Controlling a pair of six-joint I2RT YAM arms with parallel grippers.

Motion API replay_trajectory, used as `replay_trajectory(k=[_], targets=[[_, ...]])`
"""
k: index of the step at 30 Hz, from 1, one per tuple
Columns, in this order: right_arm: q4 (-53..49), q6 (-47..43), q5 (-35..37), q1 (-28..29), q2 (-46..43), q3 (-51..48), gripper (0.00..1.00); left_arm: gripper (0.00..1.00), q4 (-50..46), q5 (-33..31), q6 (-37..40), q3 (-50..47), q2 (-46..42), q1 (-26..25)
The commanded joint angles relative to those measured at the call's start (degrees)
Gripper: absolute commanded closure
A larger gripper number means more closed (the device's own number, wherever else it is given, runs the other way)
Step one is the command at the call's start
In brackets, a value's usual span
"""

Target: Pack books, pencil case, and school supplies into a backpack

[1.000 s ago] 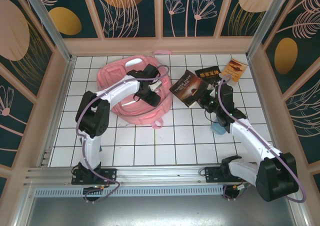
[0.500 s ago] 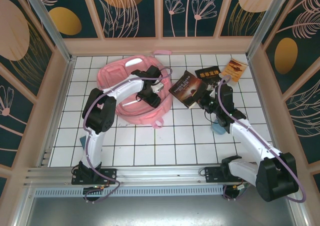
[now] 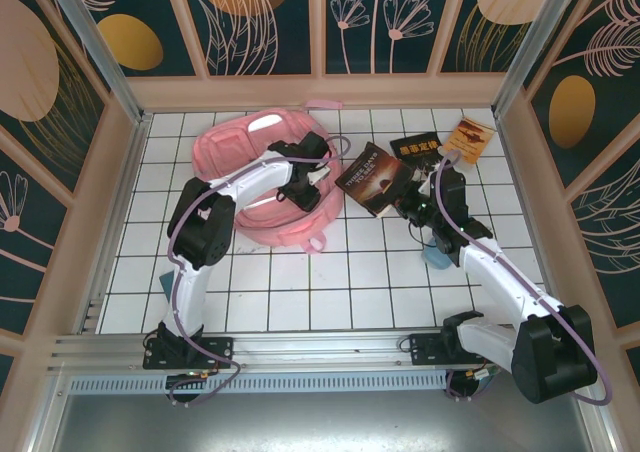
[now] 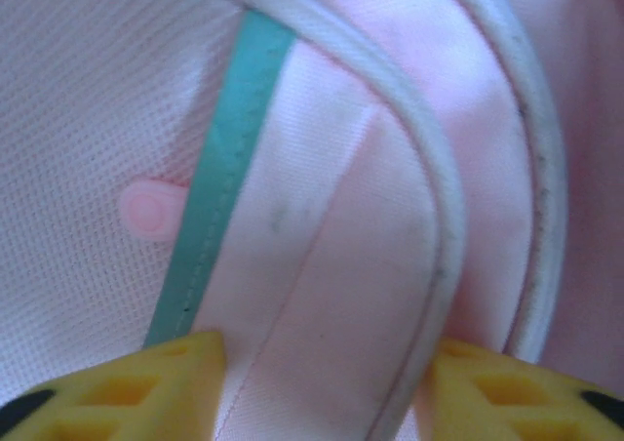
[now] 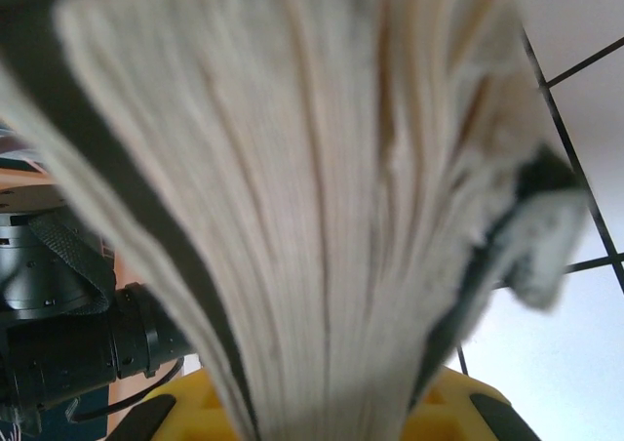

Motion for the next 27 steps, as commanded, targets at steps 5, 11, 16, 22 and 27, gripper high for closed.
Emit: replay_trajectory(k=[5,11,16,22,27], targets=[[3.57,-1.22,-0.95,0.63,-0.55,2.57,0.94,0.82,5.51,-8.87,1.15,-1.12,-5.08,-0.73],[2.66,-1.64,-0.16,0.74,-1.57,2.58,0.95,1.0,8.84,-11.42,1.48,-3.31,-9.24,-0.91],[3.94,-2.11,-0.61,0.67,-3.38,2.25,0.95,1.0,12.22,-12.54,0.7,-5.31,-14.55,-0.94],[8.23,-1.05,-4.72,1.14,-3.9,0.56,0.95,1.0,15.18,-14.25,-3.05,-5.58,-19.52,-0.93],[9.76,0.93,-6.04,1.73,-2.08,-2.16,0.95,1.0,17.19,-14.04,-6.0,-5.44,-21.85,-0.9]])
